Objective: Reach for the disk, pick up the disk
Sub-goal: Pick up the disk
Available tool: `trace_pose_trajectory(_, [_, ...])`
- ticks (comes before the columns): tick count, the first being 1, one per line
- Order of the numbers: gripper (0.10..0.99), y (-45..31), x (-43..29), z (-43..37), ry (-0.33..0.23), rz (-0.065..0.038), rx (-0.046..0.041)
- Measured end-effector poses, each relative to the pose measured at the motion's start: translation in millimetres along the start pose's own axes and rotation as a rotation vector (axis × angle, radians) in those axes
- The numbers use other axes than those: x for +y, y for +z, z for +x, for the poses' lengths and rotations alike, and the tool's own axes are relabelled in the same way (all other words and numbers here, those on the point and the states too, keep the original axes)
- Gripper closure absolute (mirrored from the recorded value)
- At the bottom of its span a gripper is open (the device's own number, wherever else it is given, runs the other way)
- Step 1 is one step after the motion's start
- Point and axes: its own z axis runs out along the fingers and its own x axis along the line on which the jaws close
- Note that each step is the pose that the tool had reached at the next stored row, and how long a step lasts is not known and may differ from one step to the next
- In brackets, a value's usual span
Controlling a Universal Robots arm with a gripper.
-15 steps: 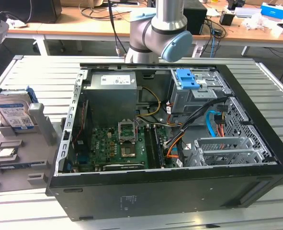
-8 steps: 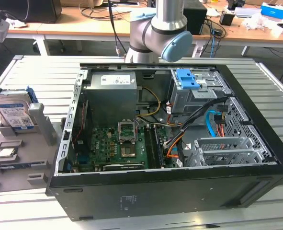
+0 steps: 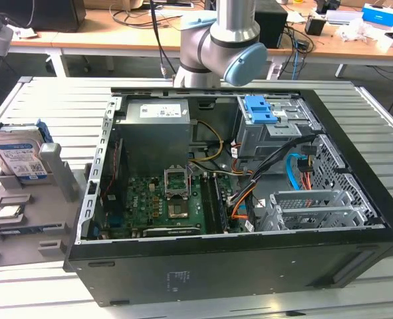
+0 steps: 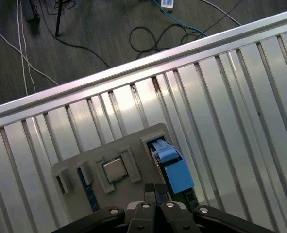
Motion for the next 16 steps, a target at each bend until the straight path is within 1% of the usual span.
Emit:
trace_pose_trajectory(10, [0.98, 0.0, 0.0, 0.0, -0.074, 0.0, 0.0028])
trace_pose_trajectory(16, [0.98, 0.0, 0.0, 0.0, -0.131, 0.0, 0.005])
